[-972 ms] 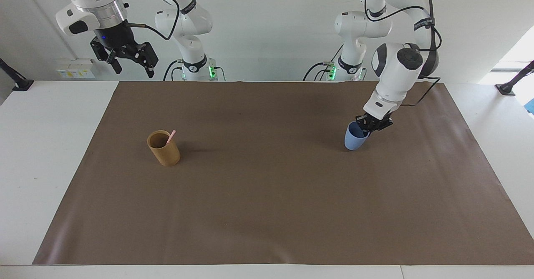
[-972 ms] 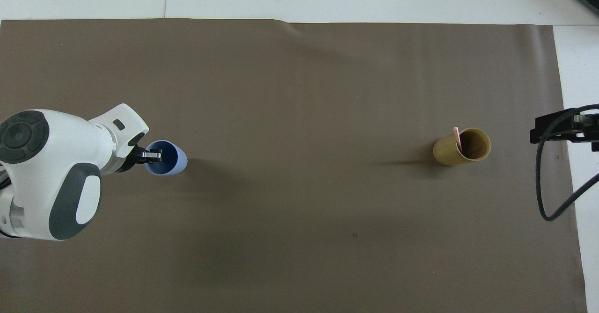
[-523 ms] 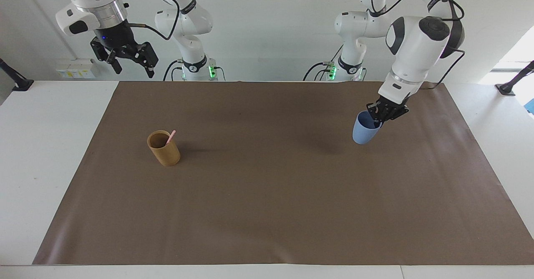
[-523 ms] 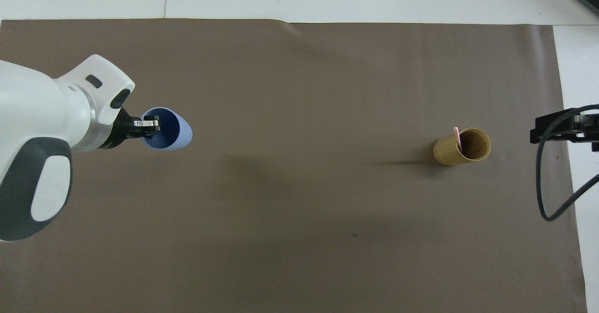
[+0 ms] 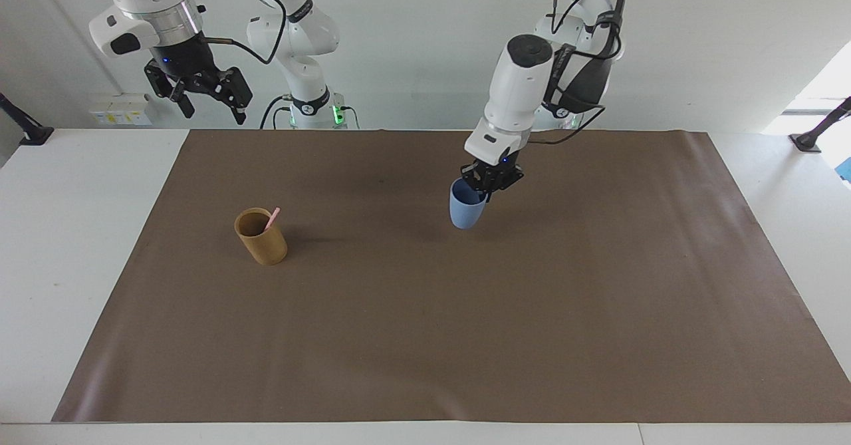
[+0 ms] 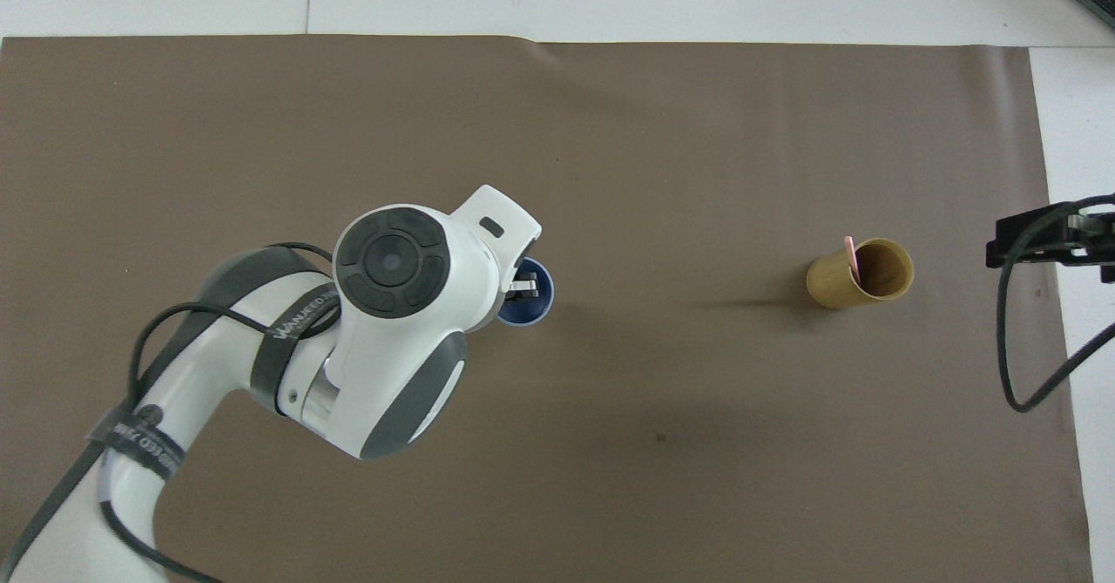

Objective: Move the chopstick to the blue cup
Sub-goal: 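Slide the blue cup toward the table center while the right gripper reaches the tan cup, then release the blue cup with the left gripper while the right gripper lowers, then grasp the pink stick in the tan cup with the right gripper, then carry the pink stick over the blue cup with the right gripper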

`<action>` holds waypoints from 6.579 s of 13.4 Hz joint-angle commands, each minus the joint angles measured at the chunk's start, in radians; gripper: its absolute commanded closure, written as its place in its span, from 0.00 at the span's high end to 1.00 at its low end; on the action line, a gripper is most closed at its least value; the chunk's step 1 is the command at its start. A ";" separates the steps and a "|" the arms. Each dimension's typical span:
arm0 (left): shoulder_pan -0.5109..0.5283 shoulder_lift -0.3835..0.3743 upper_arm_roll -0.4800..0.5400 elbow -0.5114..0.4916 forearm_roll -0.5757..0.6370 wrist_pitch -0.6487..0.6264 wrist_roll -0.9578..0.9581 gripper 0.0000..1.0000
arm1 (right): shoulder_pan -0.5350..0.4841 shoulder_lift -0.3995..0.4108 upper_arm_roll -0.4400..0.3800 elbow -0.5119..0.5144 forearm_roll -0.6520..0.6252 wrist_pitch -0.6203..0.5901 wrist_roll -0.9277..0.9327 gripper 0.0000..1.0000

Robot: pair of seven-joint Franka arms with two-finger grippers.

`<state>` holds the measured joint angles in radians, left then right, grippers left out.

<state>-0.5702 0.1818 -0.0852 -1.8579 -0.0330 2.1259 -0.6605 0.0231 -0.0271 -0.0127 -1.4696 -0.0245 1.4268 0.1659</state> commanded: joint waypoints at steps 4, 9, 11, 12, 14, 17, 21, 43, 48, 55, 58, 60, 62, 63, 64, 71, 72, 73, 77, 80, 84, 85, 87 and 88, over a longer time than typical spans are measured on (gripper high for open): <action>-0.056 -0.033 0.019 -0.076 -0.010 0.058 -0.005 0.00 | -0.014 -0.025 0.007 -0.032 0.006 0.015 -0.025 1.00; -0.085 0.019 0.021 -0.081 -0.010 0.123 -0.056 0.00 | -0.014 -0.025 0.007 -0.032 0.005 0.015 -0.028 1.00; -0.086 0.027 0.019 -0.081 -0.010 0.143 -0.120 0.00 | -0.011 -0.025 0.007 -0.034 0.001 0.017 -0.019 1.00; -0.103 0.033 0.021 -0.084 -0.010 0.144 -0.122 0.00 | -0.012 -0.025 0.007 -0.037 0.003 0.021 -0.022 1.00; -0.097 0.044 0.019 -0.081 -0.010 0.164 -0.114 0.00 | -0.008 -0.028 0.007 -0.081 -0.017 0.093 -0.026 1.00; -0.103 0.033 0.019 -0.115 -0.010 0.170 -0.122 0.01 | 0.004 -0.011 0.008 -0.178 -0.028 0.242 -0.022 1.00; -0.099 0.028 0.019 -0.129 -0.010 0.171 -0.122 0.24 | 0.020 0.090 0.020 -0.175 -0.072 0.334 -0.016 1.00; 0.591 -0.274 0.035 0.067 0.002 -0.417 0.695 1.00 | 0.095 0.184 0.020 -0.270 -0.111 0.399 0.141 0.34; 0.616 -0.219 0.033 0.297 0.022 -0.599 0.716 1.00 | 0.095 0.177 0.020 -0.270 -0.094 0.391 0.164 0.04; 0.615 -0.240 0.031 0.290 0.015 -0.646 0.708 1.00 | 0.092 0.090 0.019 -0.259 -0.089 0.321 0.187 0.00; 0.606 -0.242 0.030 0.286 0.013 -0.655 0.708 1.00 | 0.092 -0.022 0.017 -0.259 -0.089 0.249 0.187 0.00; 0.599 -0.263 0.028 0.260 0.013 -0.696 0.711 1.00 | 0.106 -0.072 0.019 -0.253 -0.089 0.196 0.198 0.00; 0.601 -0.272 0.028 0.247 0.009 -0.686 0.708 1.00 | 0.133 -0.106 0.051 -0.253 -0.086 0.207 0.253 0.00; 0.601 -0.272 0.028 0.247 0.007 -0.678 0.713 1.00 | 0.144 -0.109 0.078 -0.245 -0.074 0.231 0.297 0.00; 0.601 -0.272 0.028 0.246 0.007 -0.667 0.717 1.00 | 0.153 -0.106 0.108 -0.245 -0.040 0.282 0.314 0.00; 0.612 -0.265 0.025 0.258 0.010 -0.661 0.708 1.00 | 0.374 -0.060 0.131 -0.253 0.057 0.495 0.495 0.00; 0.615 -0.265 0.031 0.258 0.010 -0.661 0.708 1.00 | 0.398 -0.047 0.131 -0.255 0.055 0.511 0.498 0.00; 0.616 -0.265 0.031 0.258 0.010 -0.661 0.708 1.00 | 0.422 -0.042 0.131 -0.258 0.055 0.514 0.500 0.00; 0.609 -0.265 0.031 0.258 0.010 -0.661 0.708 1.00 | 0.466 -0.053 0.131 -0.345 0.052 0.535 0.515 0.00; 0.615 -0.265 0.031 0.258 0.010 -0.661 0.708 1.00 | 0.498 -0.056 0.131 -0.422 0.051 0.627 0.538 0.00; 0.613 -0.265 0.031 0.258 0.010 -0.661 0.708 1.00 | 0.494 -0.053 0.131 -0.451 0.052 0.684 0.555 0.22; 0.613 -0.265 0.031 0.258 0.010 -0.661 0.708 1.00 | 0.494 -0.051 0.131 -0.451 0.052 0.684 0.555 0.29; 0.615 -0.265 0.031 0.258 0.010 -0.661 0.708 1.00 | 0.491 -0.050 0.131 -0.449 0.052 0.684 0.557 0.41; 0.615 -0.265 0.031 0.258 0.010 -0.661 0.708 1.00 | 0.489 -0.048 0.131 -0.448 0.052 0.684 0.557 0.45</action>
<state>0.0352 -0.0670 -0.0506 -1.5857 -0.0237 1.4541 0.0426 0.5186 -0.0579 0.1174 -1.8948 0.0216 2.0901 0.7035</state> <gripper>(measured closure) 0.000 0.665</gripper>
